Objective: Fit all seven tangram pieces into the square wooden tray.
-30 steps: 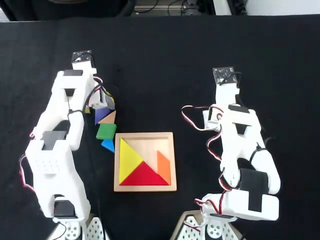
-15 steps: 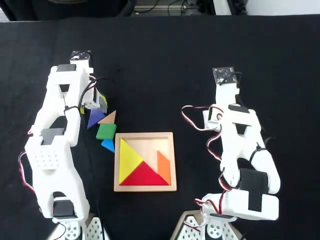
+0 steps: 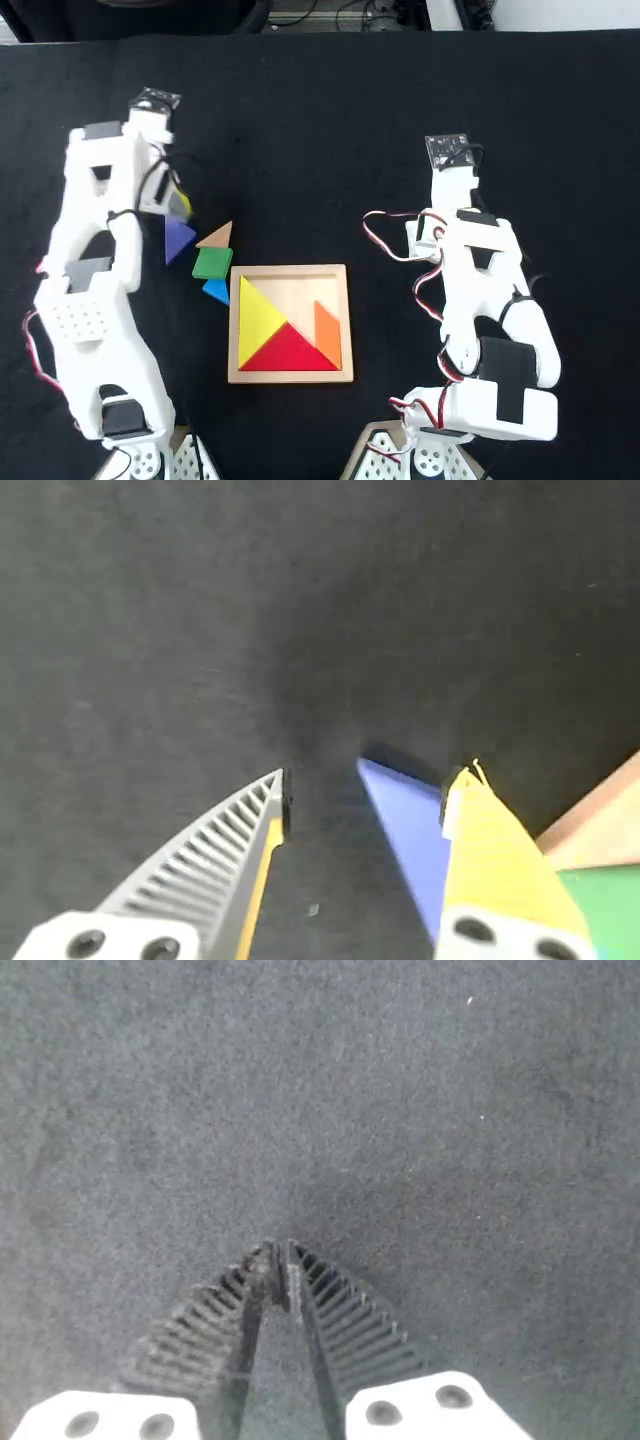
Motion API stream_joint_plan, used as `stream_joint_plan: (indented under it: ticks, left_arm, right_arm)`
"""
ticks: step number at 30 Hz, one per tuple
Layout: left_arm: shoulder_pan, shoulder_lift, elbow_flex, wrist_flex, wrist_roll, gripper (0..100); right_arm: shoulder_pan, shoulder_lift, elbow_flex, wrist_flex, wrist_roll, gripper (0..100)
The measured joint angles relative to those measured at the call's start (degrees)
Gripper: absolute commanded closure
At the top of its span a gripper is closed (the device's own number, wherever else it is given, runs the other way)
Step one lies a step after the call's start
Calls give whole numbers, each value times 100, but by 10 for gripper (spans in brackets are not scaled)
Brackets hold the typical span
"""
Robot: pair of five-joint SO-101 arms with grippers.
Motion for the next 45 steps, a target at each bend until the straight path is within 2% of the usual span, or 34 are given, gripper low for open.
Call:
stream_joint_plan:
  ticks: [3, 5, 9, 12, 14, 20, 23, 30, 43, 45]
  left_arm:
    - [-97, -114, -352, 475, -229, 703]
    - [-97, -255, -545, 870, -105, 692]
    - [62, -413, -633, 1486, 1099, 692]
    - [237, -404, -615, 1609, 1855, 692]
    - [316, -413, -448, 1503, 2004, 695]
    - [360, -404, 668, 413, 2057, 697]
    - [360, -404, 782, 97, 2048, 698]
    - [220, -404, 862, 70, 1600, 698]
    - [202, -404, 1213, -123, 1582, 715]
    - [202, -404, 1222, -229, 1758, 714]
  right_arm:
    - [0, 0, 0, 0, 0, 987]
    - [0, 0, 0, 0, 0, 987]
    - [0, 0, 0, 0, 0, 987]
    - [0, 0, 0, 0, 0, 987]
    - [0, 0, 0, 0, 0, 987]
    - [-18, 0, 0, 0, 0, 987]
    - [-105, 0, 0, 0, 9, 987]
    - [-123, 0, 0, 0, 0, 987]
    - [-123, 0, 0, 0, 0, 987]
    - [-123, 0, 0, 0, 0, 987]
